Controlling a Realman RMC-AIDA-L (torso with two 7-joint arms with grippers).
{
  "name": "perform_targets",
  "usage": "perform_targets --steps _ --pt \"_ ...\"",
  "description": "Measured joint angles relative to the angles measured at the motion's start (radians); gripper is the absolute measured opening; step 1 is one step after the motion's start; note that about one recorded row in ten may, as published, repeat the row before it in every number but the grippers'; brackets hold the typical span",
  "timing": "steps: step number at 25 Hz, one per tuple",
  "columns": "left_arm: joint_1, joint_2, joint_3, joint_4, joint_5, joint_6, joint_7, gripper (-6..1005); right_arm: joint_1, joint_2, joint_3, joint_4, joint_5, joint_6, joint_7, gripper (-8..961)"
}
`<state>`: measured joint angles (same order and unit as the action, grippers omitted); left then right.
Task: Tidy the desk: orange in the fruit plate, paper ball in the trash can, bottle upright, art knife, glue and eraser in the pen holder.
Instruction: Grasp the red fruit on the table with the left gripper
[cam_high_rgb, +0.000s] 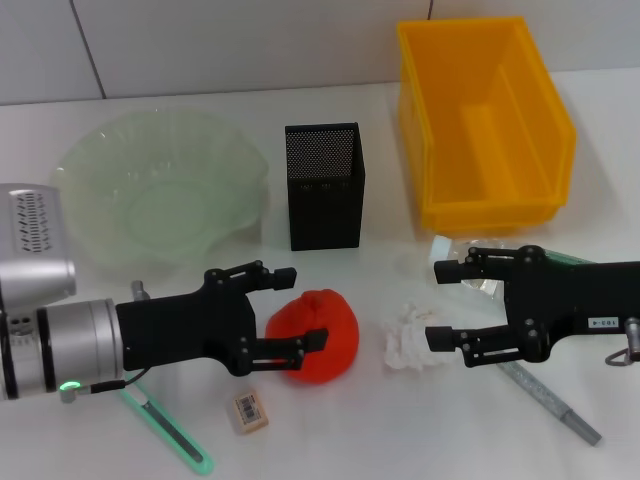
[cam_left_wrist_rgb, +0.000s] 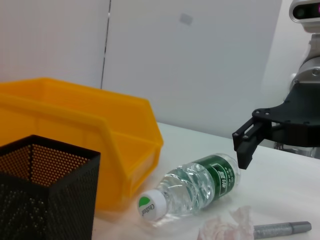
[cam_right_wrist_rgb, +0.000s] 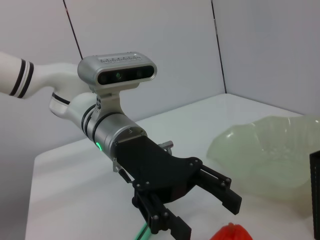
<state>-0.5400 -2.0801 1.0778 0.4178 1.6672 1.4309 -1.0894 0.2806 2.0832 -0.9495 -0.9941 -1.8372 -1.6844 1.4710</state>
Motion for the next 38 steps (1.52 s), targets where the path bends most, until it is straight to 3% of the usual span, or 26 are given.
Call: perform_targets --steps 2,3,5,12,13,19,31,38 --pt "0.0 0.0 0.0 0.0 0.0 0.0 0.0 826 -0.006 0.0 0.0 0.0 -0.001 0.0 0.0 834" --pt "-0.002 0.0 0.1 -0.003 -0.071 -0.043 0.0 825 -0.01 0.0 0.001 0.0 -0.001 0.0 0.0 834" --pt "-0.002 0.0 0.13 -0.003 -0.096 -0.056 0.0 824 -0.014 0.0 0.002 -0.001 -0.001 0.0 0.0 834" --pt "-0.005 0.0 0.176 -0.003 -0.14 -0.08 0.0 819 -0.021 0.0 0.006 -0.003 -0.001 -0.014 -0.007 834" --pt "-0.008 0.0 0.257 -0.003 -0.205 -0.126 -0.003 818 -0.022 0.0 0.009 -0.003 0.0 -0.02 -0.01 834" --pt "-0.007 0.0 0.354 -0.002 -0.286 -0.17 -0.001 814 -0.025 0.0 0.023 -0.003 0.003 -0.035 -0.017 834" --pt "0.0 0.0 0.358 -0.001 -0.29 -0.231 -0.02 806 -0.029 0.0 0.026 -0.002 0.002 -0.037 -0.027 833" --pt "0.009 0.001 0.358 -0.001 -0.288 -0.239 -0.026 625 -0.029 0.0 0.026 -0.002 0.003 -0.033 -0.028 833"
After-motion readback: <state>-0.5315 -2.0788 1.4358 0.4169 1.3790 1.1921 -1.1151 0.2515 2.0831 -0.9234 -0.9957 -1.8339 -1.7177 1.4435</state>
